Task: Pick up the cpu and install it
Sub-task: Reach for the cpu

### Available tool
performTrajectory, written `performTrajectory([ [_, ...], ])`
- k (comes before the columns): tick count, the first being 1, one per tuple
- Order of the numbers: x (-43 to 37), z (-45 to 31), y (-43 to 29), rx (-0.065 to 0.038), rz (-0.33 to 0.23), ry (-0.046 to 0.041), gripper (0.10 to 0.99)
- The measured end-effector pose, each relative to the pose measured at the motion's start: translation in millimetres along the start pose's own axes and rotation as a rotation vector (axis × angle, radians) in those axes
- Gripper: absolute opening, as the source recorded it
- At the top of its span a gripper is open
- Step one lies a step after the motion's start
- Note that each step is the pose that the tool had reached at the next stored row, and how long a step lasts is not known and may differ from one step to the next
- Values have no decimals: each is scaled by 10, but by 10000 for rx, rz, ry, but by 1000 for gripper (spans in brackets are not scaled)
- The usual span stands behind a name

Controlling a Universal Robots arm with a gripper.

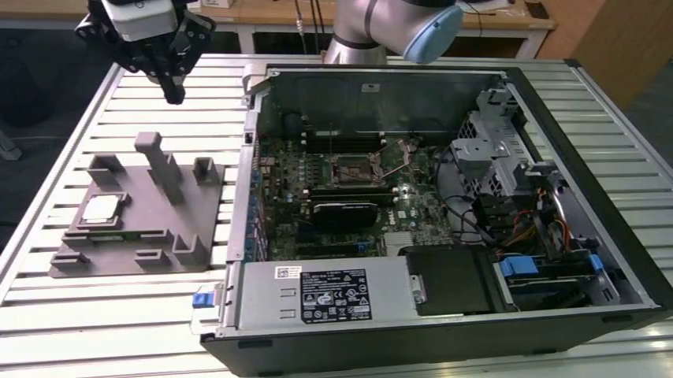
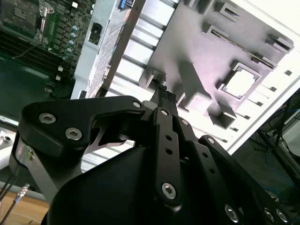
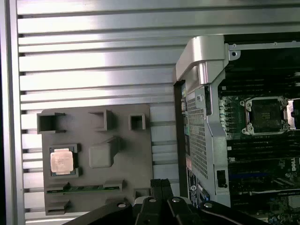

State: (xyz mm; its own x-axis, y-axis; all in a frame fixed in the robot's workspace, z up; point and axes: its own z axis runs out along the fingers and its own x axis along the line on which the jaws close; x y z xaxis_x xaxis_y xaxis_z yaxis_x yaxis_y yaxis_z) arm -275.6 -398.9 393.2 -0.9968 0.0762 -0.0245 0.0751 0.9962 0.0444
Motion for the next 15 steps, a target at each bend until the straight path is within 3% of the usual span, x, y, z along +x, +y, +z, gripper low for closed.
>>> performTrajectory([
  [15,180,-3,-14,1,0,1,106],
])
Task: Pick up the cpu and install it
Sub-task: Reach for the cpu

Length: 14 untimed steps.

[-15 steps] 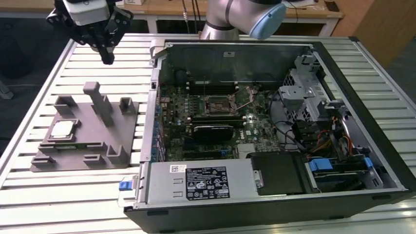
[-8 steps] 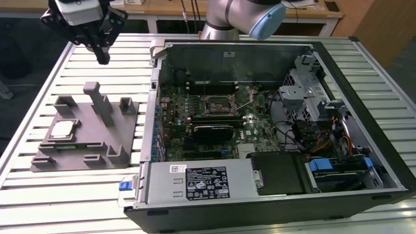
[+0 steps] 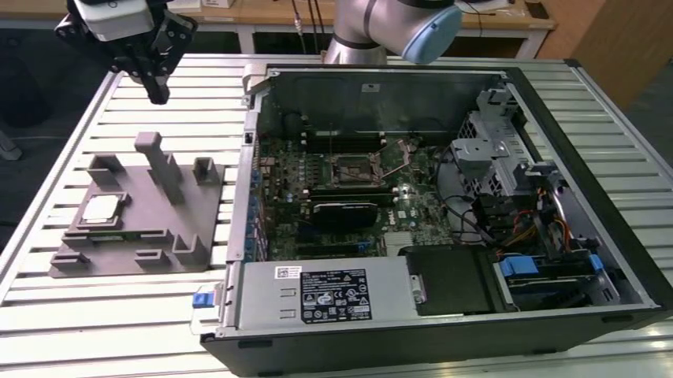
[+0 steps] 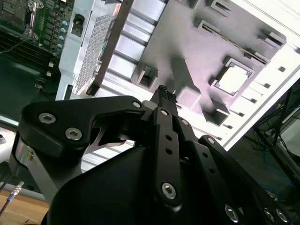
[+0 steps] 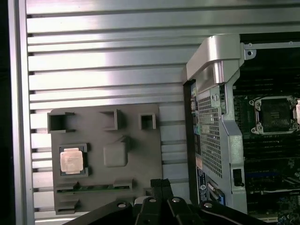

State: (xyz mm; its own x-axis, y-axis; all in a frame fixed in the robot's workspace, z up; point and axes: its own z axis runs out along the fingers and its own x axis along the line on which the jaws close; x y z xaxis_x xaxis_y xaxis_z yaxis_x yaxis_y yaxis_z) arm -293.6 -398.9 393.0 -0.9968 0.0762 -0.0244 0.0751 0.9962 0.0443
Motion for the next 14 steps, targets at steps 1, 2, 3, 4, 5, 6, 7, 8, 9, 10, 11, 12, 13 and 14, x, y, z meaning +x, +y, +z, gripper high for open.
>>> performTrajectory([
  [1,13,2,-1,-1,0,0,106],
  [2,25,5,-2,-1,0,-1,106],
  [3,38,7,-3,-1,1,0,106],
  [4,49,9,-4,0,0,0,106],
  [5,61,12,-5,0,0,0,106],
  [6,72,16,-6,-1,0,-1,106],
  [7,83,19,-7,0,0,0,106],
  [8,93,23,-8,-1,0,0,106],
  [9,103,26,-9,-1,0,-1,106],
  [10,112,29,-10,-1,0,0,106],
  [11,121,32,-11,-1,0,0,106],
  [12,130,35,-11,-1,0,0,106],
  [13,141,40,-12,-1,0,-1,106],
  [14,149,44,-13,-1,0,-1,106],
])
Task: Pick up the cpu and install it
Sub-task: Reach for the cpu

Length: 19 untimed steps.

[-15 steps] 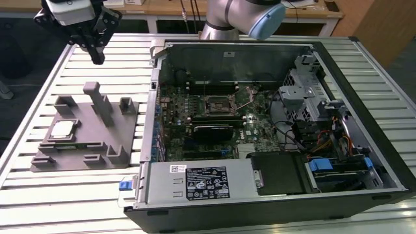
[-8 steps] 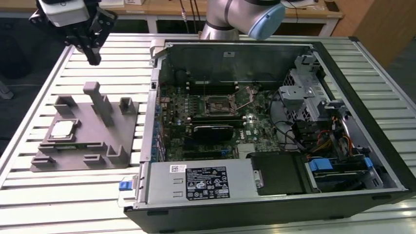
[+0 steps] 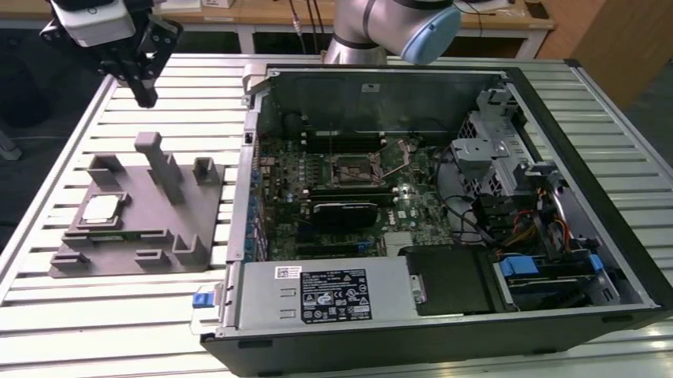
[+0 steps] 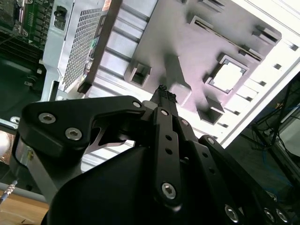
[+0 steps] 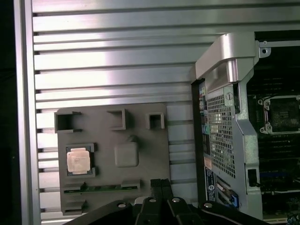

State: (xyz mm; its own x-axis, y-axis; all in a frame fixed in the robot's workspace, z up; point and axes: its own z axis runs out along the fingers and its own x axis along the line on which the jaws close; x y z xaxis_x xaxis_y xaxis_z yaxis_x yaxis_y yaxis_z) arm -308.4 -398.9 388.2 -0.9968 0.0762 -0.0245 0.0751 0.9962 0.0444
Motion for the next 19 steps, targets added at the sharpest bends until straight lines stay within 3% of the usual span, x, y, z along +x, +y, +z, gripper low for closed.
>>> performTrajectory([
  [19,152,130,-17,1,0,2,106],
])
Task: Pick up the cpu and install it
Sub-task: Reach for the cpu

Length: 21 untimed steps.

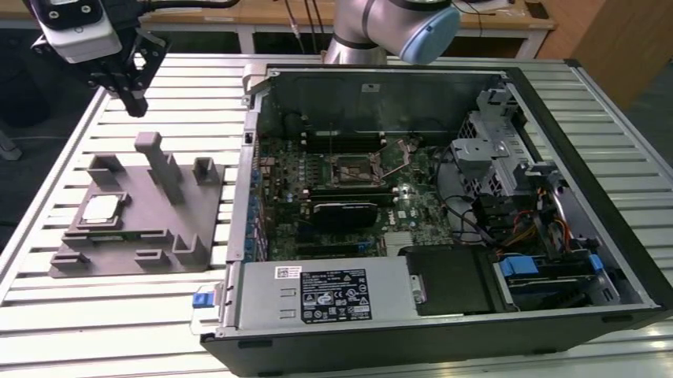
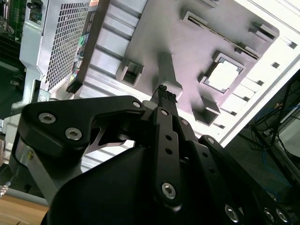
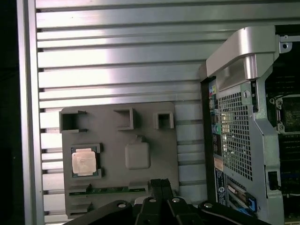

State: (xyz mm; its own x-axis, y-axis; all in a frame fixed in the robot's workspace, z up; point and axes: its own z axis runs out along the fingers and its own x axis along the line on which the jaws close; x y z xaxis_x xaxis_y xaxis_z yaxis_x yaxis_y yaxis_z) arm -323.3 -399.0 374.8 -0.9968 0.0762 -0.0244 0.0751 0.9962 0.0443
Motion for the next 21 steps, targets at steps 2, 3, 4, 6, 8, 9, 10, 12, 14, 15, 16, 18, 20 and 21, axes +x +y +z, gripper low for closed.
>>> performTrajectory([
  [2,22,19,-2,0,0,0,106],
  [3,34,29,-4,0,0,0,106],
  [4,45,38,-5,0,0,0,106],
  [6,69,58,-7,-1,0,-1,106],
  [8,93,75,-10,-1,0,-1,106],
  [9,107,82,-12,0,0,0,106],
  [10,121,90,-13,0,0,-1,106],
  [12,147,106,-15,-1,0,-1,106],
  [14,176,122,-18,-1,0,-1,106],
  [15,189,130,-20,0,0,-1,106],
  [16,202,137,-21,-1,0,-1,106],
  [18,228,152,-24,0,0,0,106],
  [20,256,172,-26,-1,0,-1,106],
  [21,269,184,-28,-2,1,-3,106],
])
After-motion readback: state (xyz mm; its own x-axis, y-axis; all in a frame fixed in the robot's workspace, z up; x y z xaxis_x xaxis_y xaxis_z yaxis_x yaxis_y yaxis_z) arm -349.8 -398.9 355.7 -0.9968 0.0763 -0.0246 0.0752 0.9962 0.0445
